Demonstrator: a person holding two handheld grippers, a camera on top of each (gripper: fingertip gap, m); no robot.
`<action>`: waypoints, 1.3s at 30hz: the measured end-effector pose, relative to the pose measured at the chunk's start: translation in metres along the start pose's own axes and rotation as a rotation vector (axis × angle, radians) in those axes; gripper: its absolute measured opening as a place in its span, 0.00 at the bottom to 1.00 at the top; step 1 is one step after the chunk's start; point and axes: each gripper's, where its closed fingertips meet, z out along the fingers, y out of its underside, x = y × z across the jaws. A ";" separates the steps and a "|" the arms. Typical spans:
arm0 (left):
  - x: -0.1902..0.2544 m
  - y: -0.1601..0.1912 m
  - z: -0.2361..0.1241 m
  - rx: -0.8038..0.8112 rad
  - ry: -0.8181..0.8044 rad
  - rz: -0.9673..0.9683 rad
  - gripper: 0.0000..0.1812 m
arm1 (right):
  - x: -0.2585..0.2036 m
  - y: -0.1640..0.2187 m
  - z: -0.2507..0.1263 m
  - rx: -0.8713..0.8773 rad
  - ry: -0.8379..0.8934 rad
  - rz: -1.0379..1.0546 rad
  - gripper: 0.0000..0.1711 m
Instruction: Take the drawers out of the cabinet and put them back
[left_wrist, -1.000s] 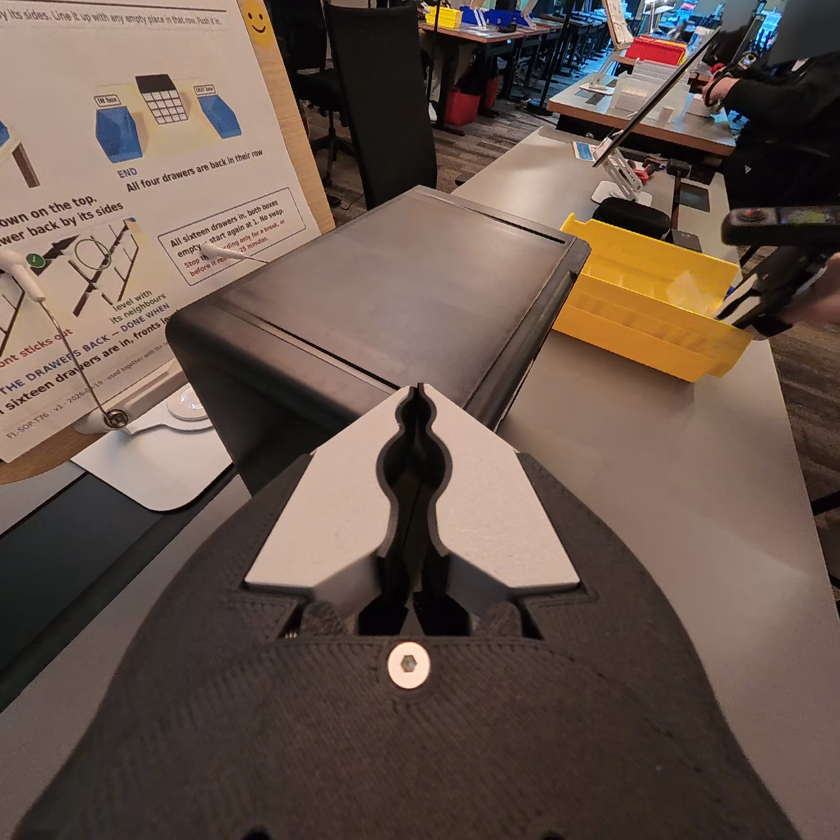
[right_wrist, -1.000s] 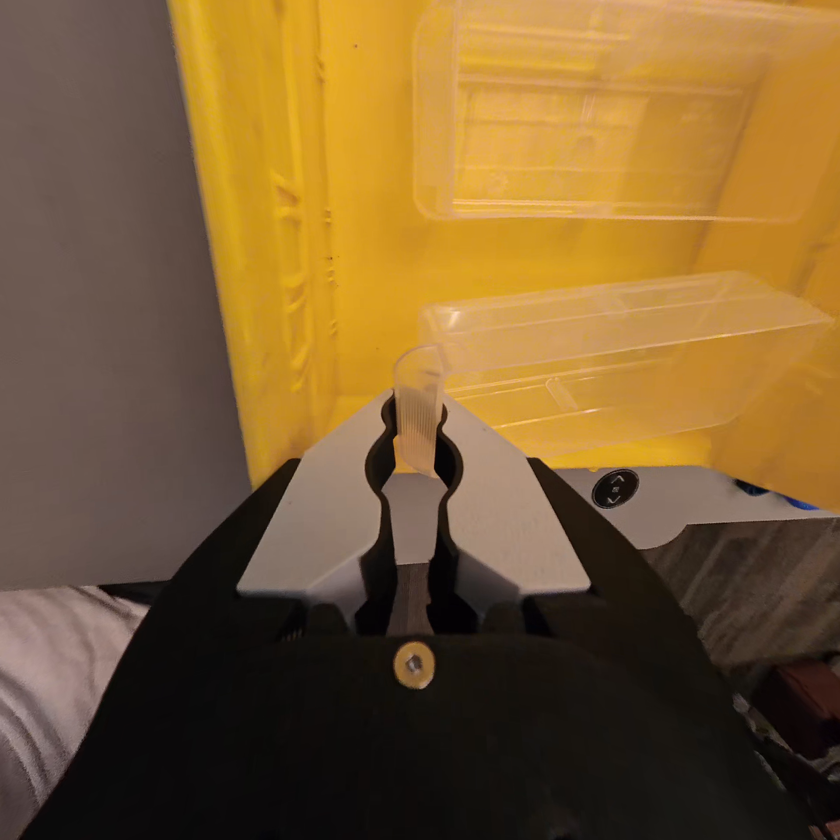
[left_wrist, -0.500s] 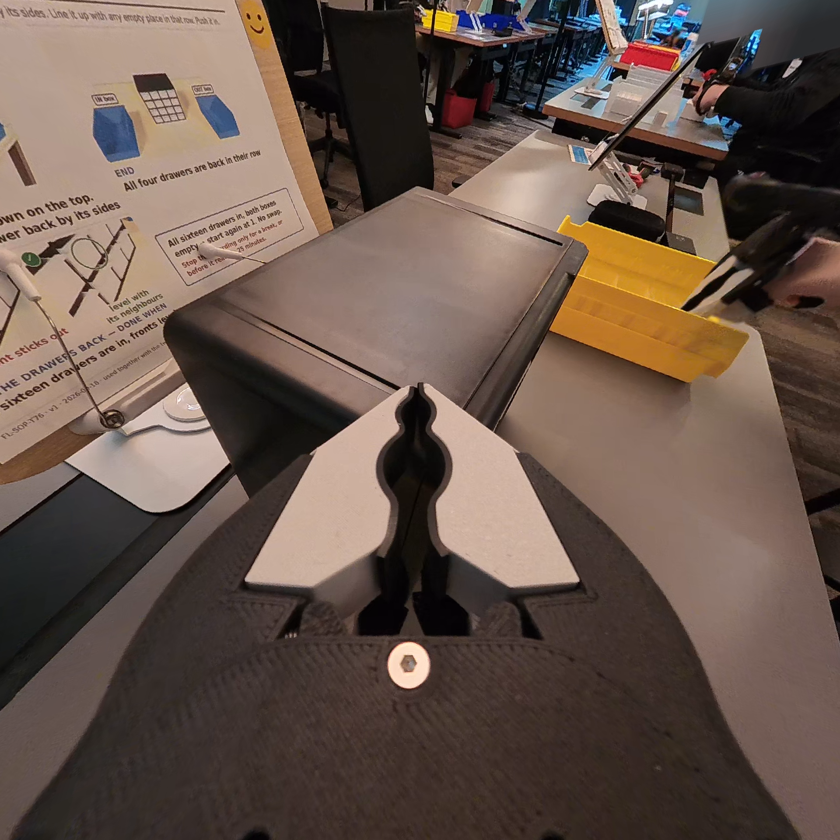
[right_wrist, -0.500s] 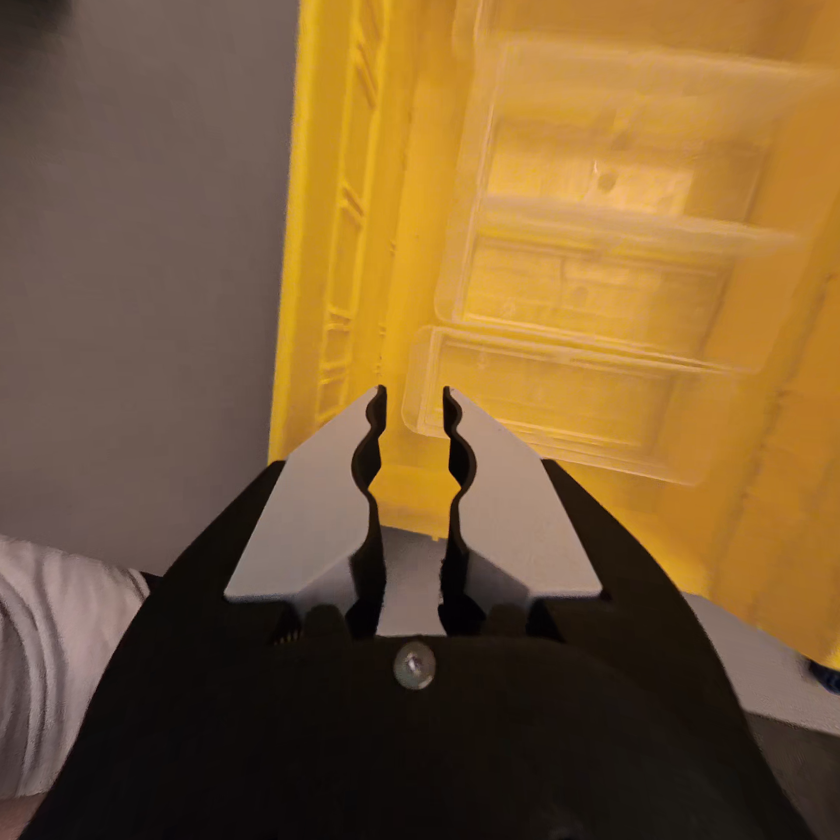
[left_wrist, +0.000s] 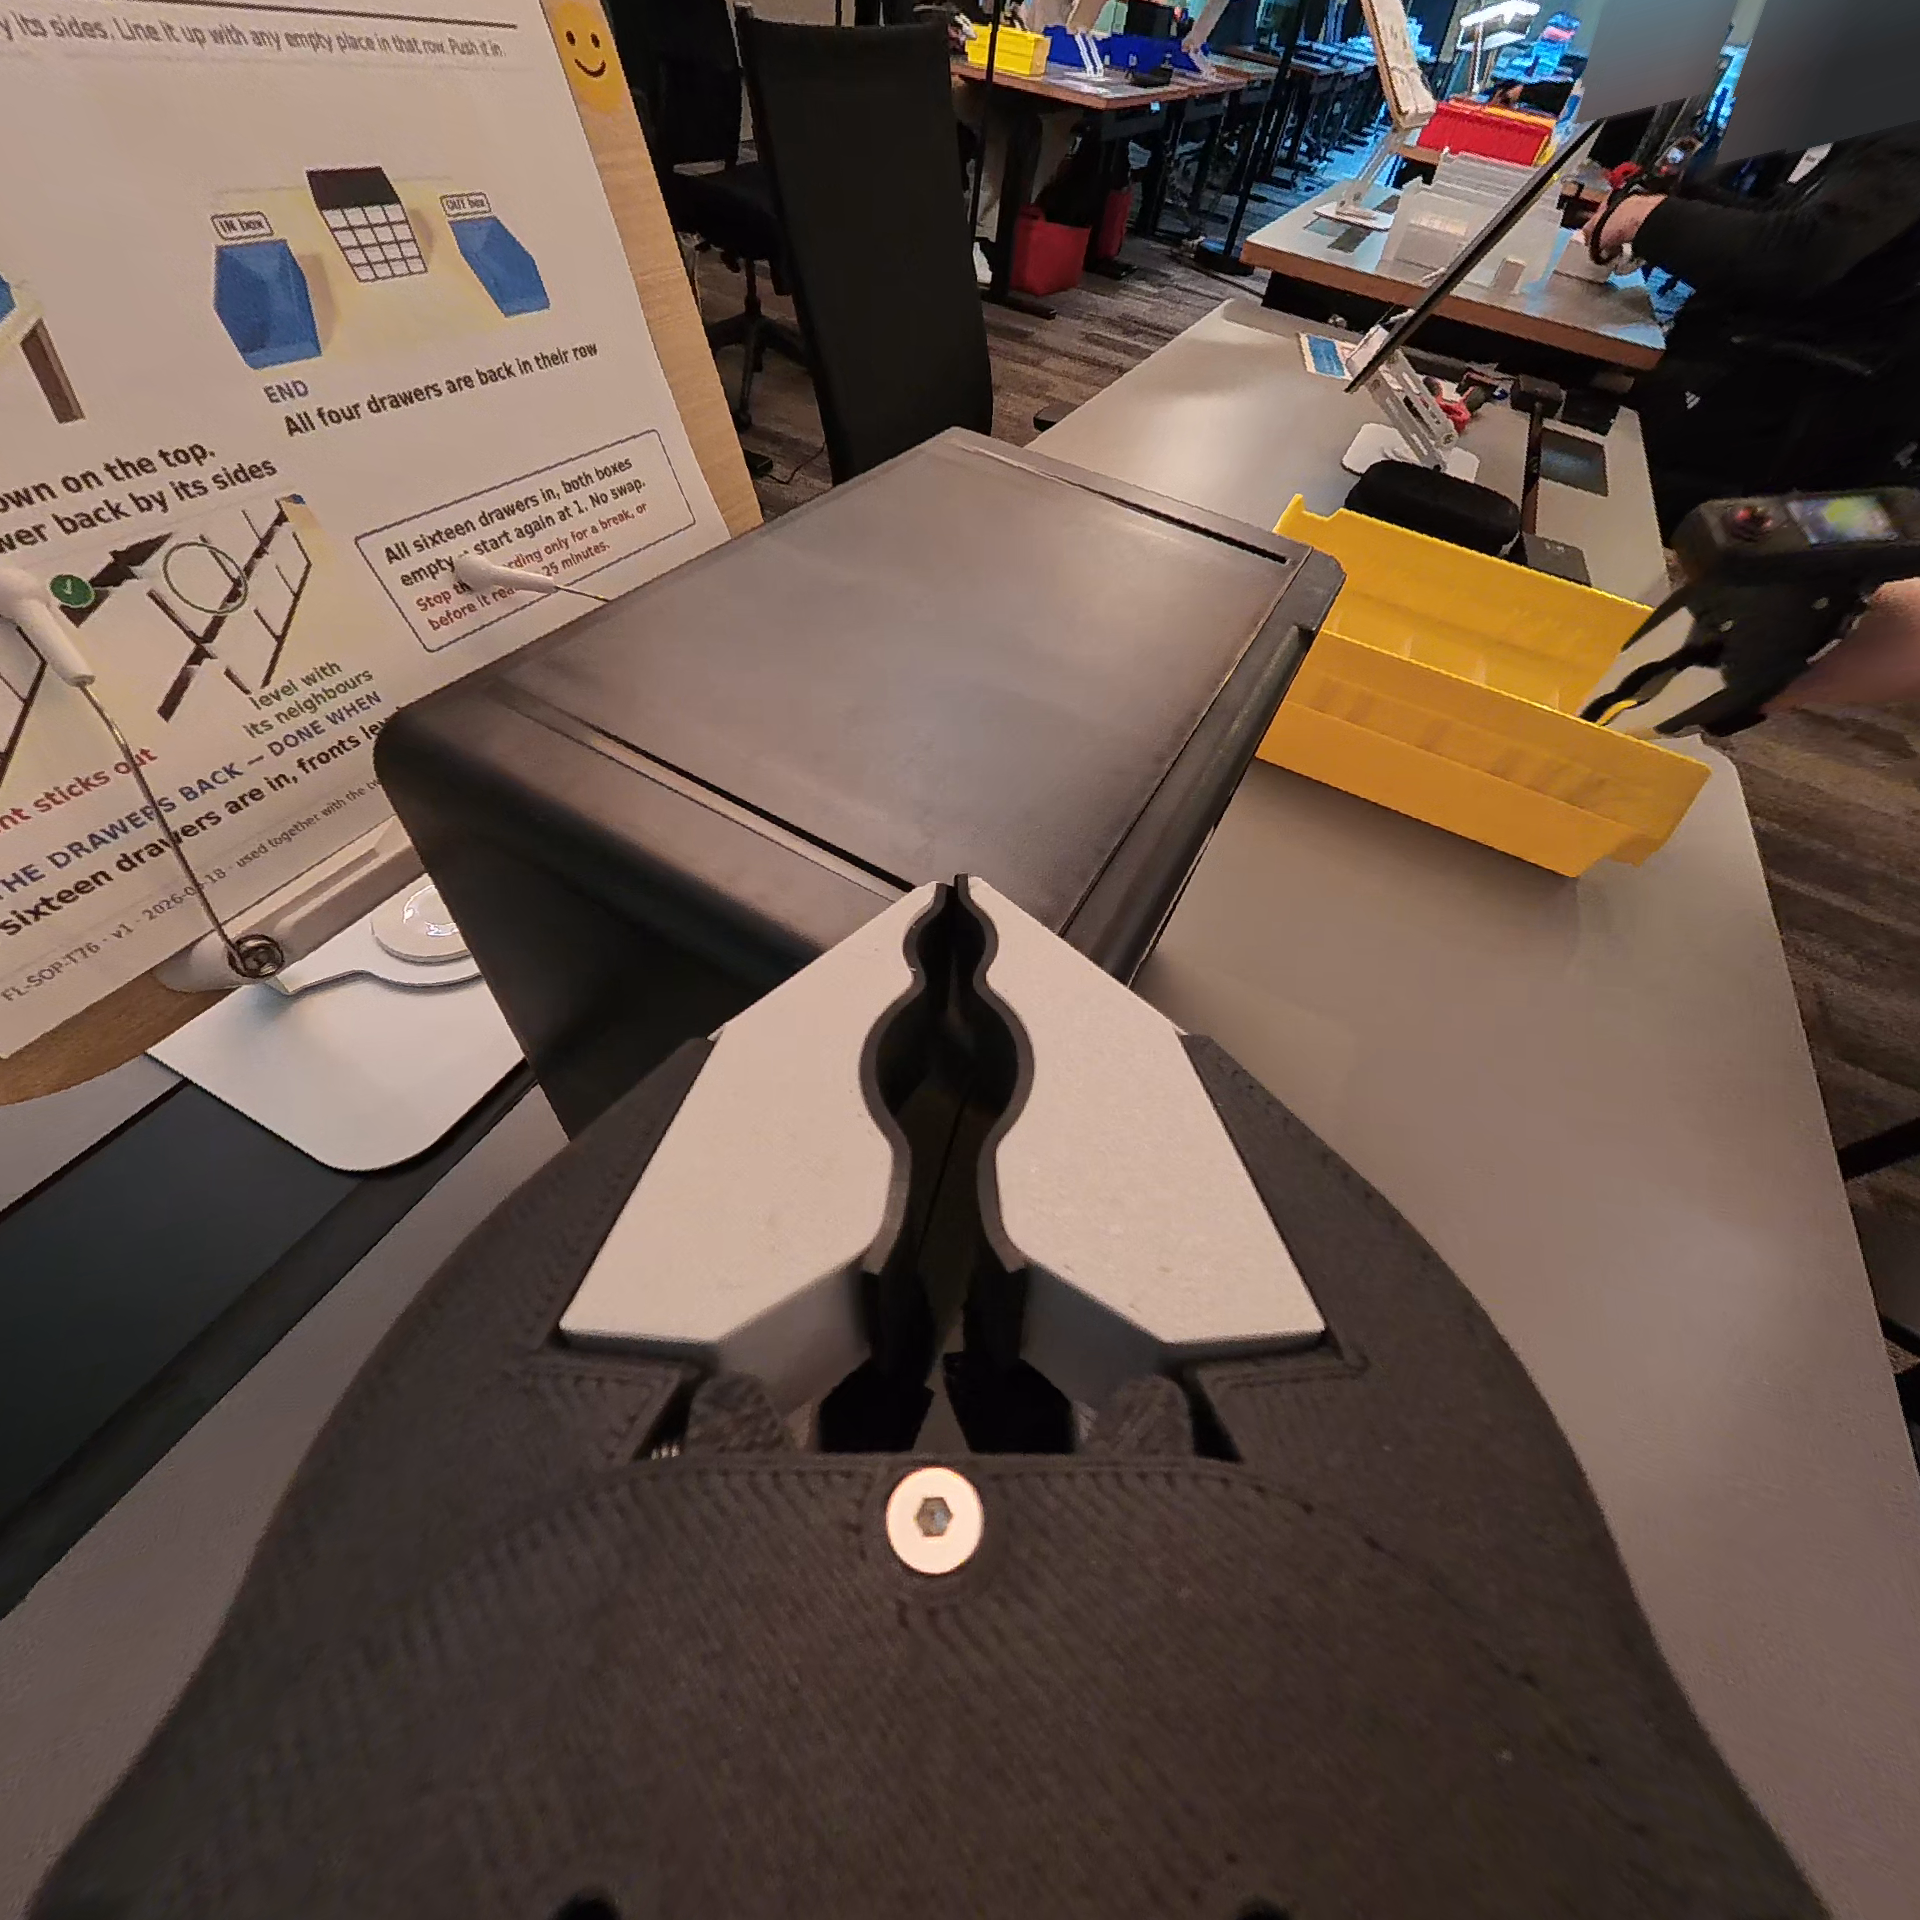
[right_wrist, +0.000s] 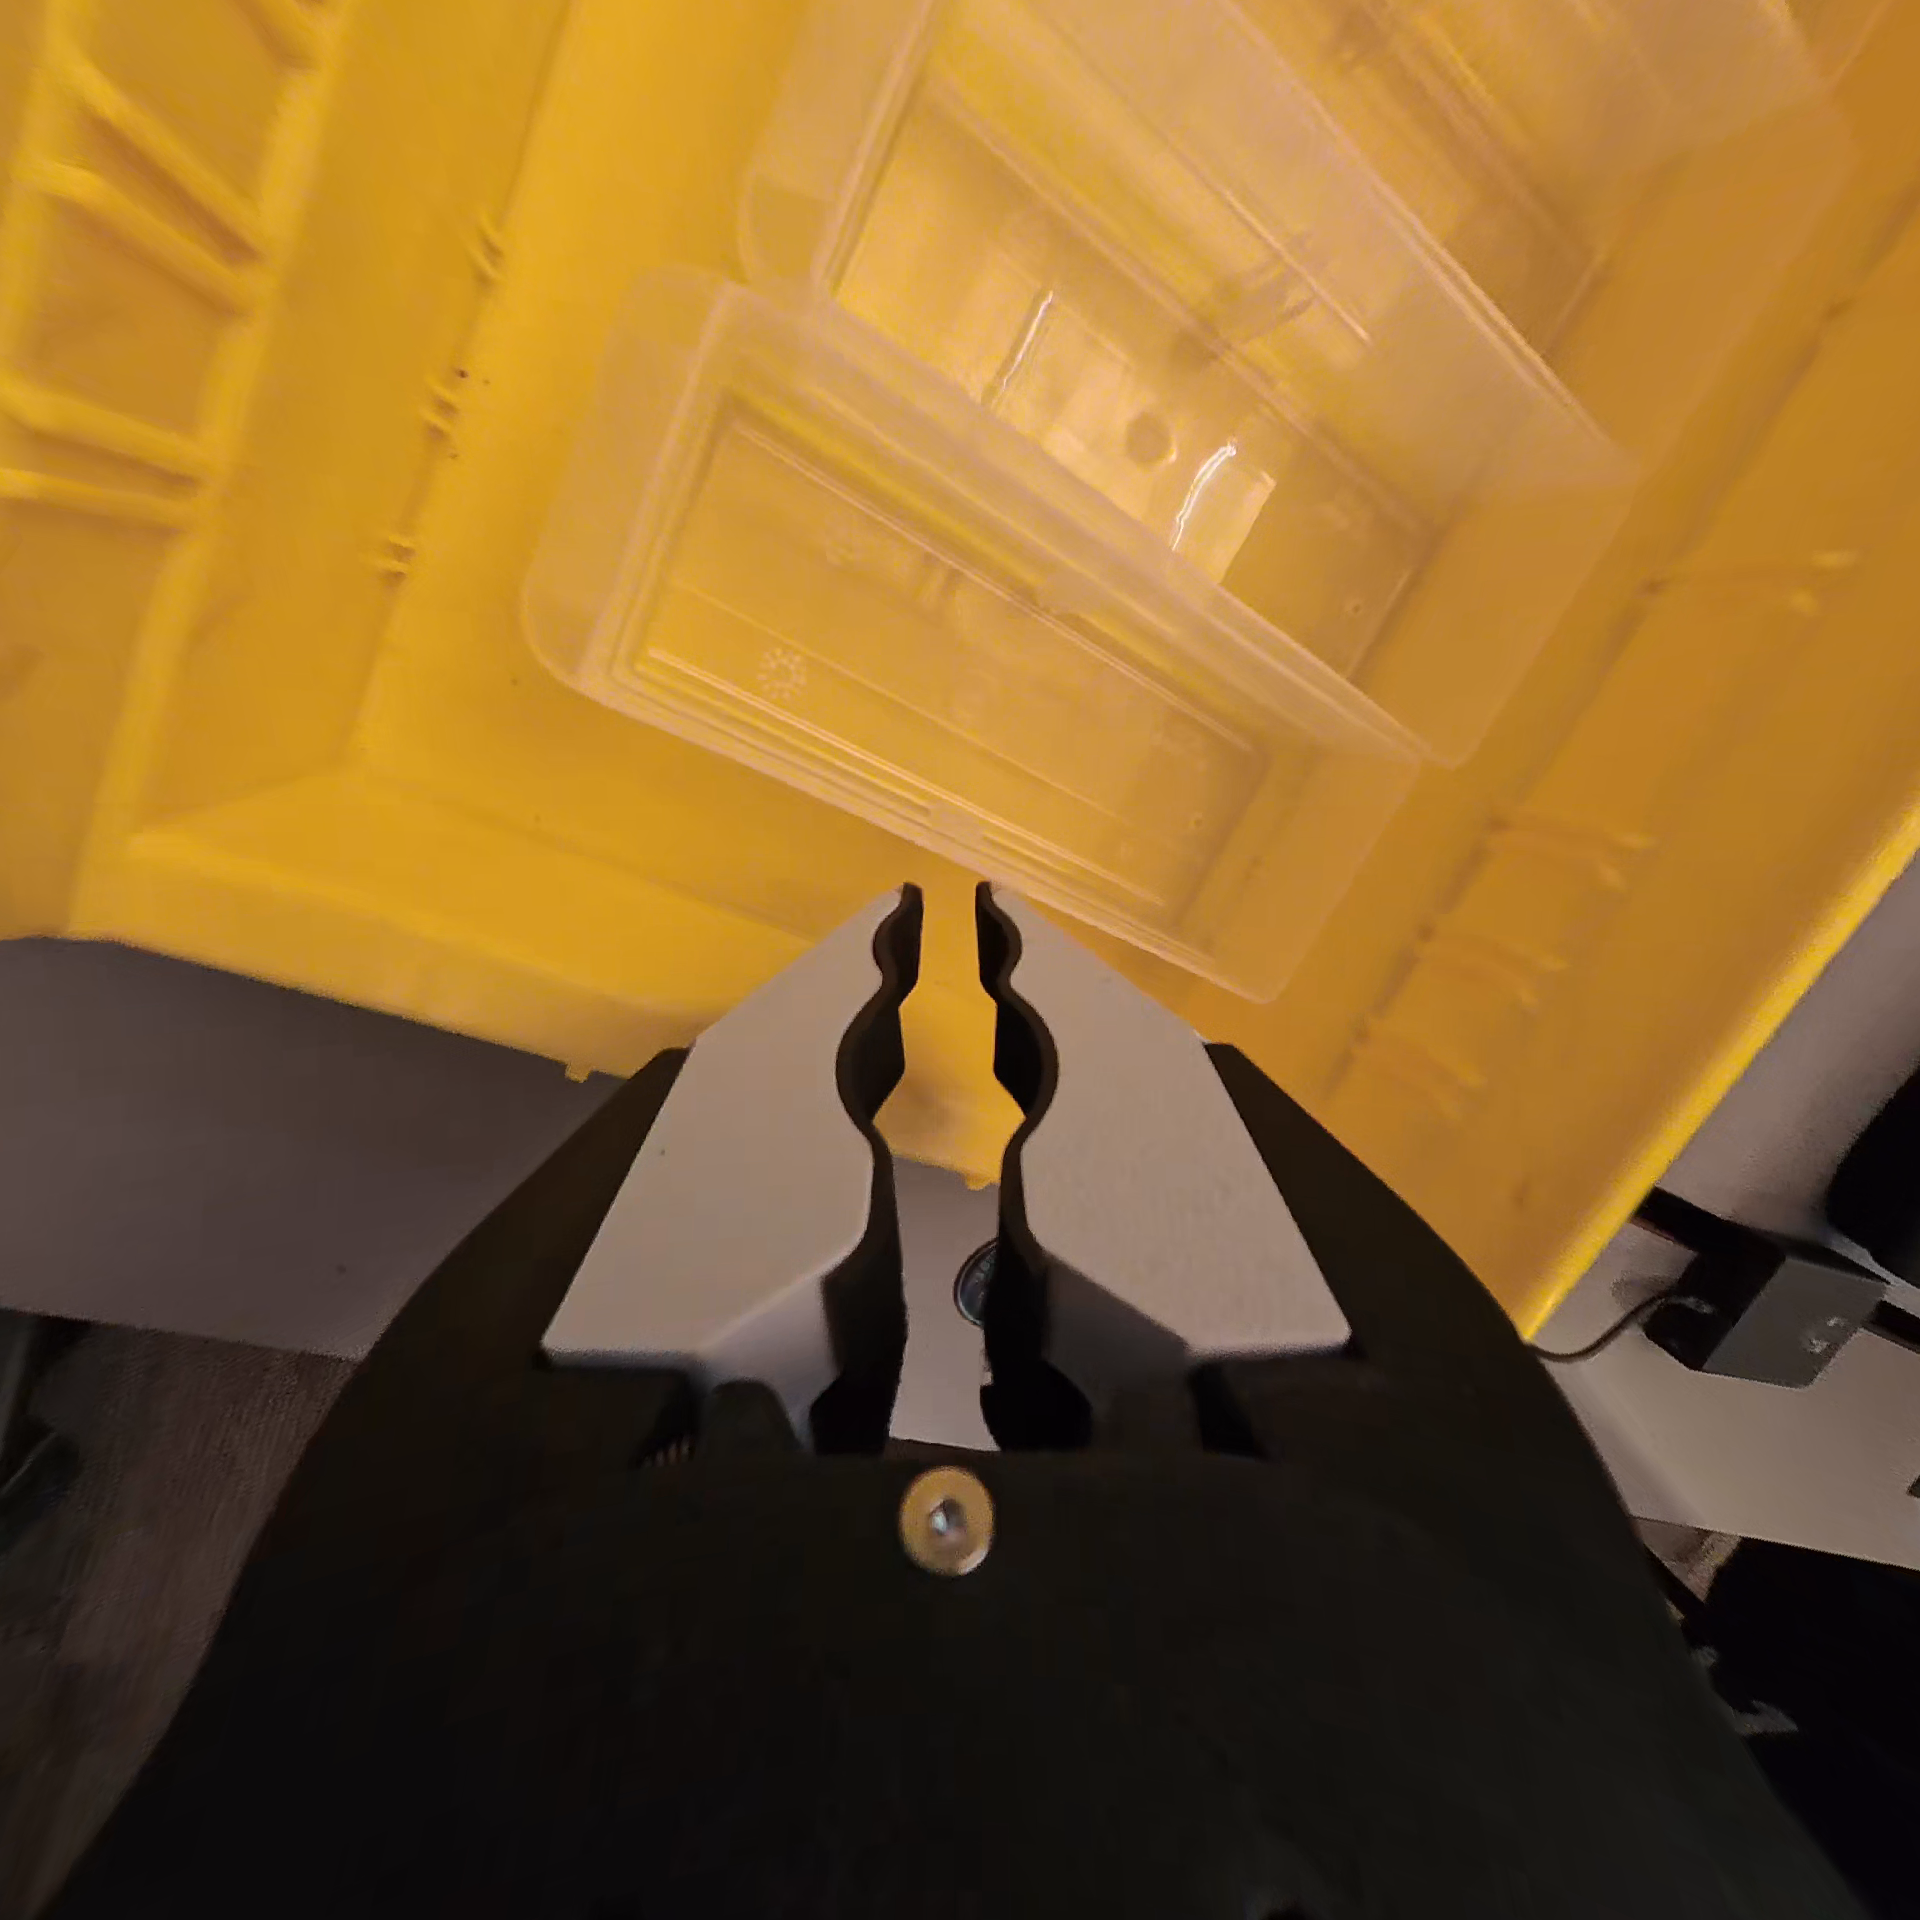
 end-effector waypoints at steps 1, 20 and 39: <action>0.000 0.000 0.000 0.000 0.000 0.000 0.00 | 0.000 0.000 0.003 -0.003 0.000 -0.003 0.04; -0.005 -0.054 -0.043 0.278 -0.198 -0.024 0.00 | 0.091 0.022 -0.126 0.632 0.536 0.413 0.30; 0.016 0.094 -0.276 0.030 -1.088 -0.285 0.50 | 0.107 0.020 -0.016 0.587 0.090 0.554 0.23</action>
